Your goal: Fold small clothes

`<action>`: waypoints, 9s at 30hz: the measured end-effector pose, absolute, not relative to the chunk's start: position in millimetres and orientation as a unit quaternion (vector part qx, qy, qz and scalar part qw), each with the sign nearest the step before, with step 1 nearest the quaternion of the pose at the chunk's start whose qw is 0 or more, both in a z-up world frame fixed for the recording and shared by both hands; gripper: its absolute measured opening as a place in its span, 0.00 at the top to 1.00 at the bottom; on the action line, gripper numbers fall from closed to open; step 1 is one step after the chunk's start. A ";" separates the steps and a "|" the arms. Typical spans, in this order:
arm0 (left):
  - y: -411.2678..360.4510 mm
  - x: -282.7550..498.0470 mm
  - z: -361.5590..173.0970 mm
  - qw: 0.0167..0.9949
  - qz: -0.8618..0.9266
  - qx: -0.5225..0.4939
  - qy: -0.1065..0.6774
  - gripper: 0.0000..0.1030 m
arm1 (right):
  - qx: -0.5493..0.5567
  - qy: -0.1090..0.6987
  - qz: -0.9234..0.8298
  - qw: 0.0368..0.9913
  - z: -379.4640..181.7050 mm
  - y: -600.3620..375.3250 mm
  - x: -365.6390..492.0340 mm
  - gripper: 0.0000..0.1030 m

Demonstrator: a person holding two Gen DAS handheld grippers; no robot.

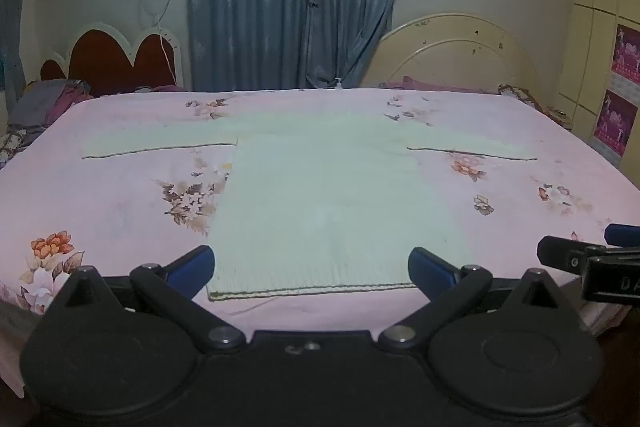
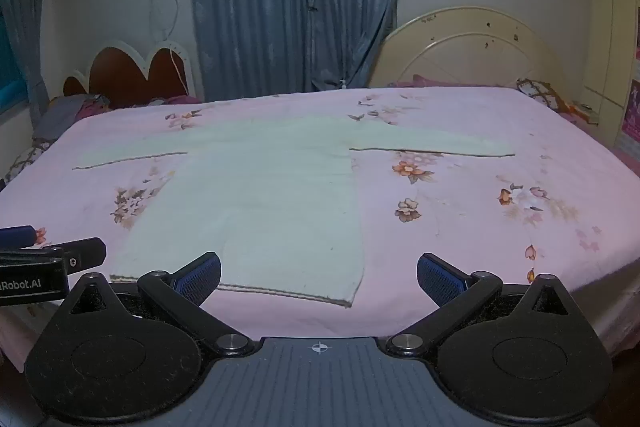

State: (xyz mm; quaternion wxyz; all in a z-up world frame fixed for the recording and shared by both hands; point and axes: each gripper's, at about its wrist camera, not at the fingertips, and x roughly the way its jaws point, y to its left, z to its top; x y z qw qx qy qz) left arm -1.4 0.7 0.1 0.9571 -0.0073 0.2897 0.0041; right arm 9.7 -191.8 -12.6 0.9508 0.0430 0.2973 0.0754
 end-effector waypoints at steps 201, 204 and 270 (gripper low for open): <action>158.3 391.5 -97.4 0.907 0.037 -0.027 0.419 0.00 | 0.153 0.320 0.021 0.935 -95.9 -244.9 487.8 0.97; 185.5 380.5 -100.3 0.904 0.048 -0.042 0.422 0.00 | 0.114 0.328 0.062 0.936 -97.1 -177.9 482.5 0.97; 159.6 486.5 -141.1 0.909 -0.073 -0.142 0.385 0.88 | 0.135 0.406 0.038 0.903 -157.0 -219.3 456.3 0.76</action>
